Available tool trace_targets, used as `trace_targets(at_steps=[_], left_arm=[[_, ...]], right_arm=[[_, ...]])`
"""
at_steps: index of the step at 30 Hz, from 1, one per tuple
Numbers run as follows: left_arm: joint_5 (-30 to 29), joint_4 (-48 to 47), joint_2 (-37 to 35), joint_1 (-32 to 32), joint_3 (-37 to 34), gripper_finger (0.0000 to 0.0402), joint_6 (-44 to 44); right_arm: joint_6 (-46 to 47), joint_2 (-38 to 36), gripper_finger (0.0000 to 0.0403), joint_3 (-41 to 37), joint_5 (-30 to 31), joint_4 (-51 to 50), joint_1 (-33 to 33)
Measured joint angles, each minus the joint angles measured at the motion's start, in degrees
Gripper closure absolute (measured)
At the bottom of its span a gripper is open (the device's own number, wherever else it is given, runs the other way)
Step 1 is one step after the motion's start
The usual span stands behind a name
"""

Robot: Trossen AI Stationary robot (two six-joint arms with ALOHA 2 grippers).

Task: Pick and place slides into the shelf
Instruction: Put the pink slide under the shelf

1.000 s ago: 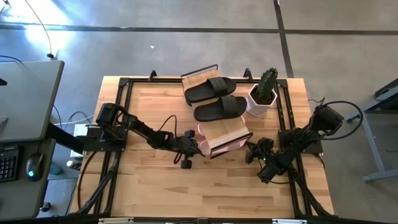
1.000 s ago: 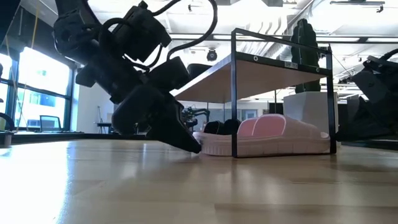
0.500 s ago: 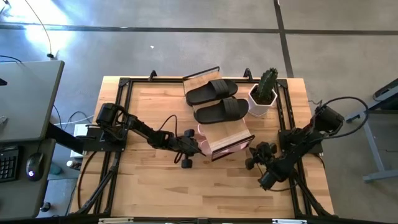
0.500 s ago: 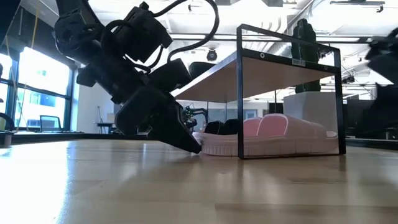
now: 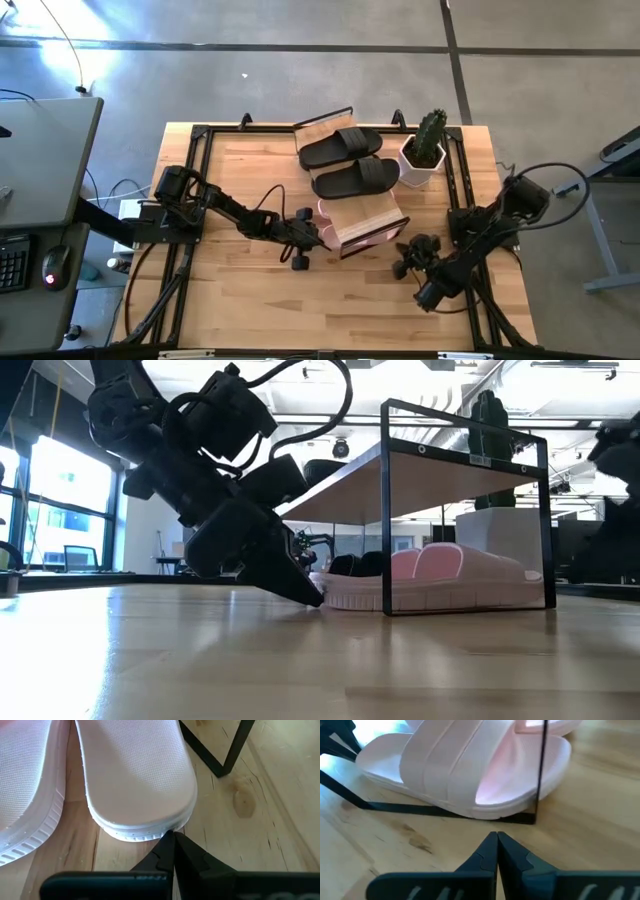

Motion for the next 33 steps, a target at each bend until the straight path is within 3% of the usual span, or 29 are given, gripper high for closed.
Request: trace_targets(at_steps=[5,9,33], left_arm=[[0.0,-0.04,0.0,0.0,-0.02,0.0402,0.0],[0.0,-0.06,0.0,0.0,-0.04,0.0402,0.0],[-1.05,-0.26,0.0,0.0,0.44,0.0402,0.02]], right_arm=[[-5.11,1.77,0.0403,-3.67,3.73,13.63,-1.87],[-7.12,2.95,0.0403,-4.64,3.94,17.42,-2.6],[-8.39,3.21,0.0403,-4.77,5.23,17.29,-7.21]])
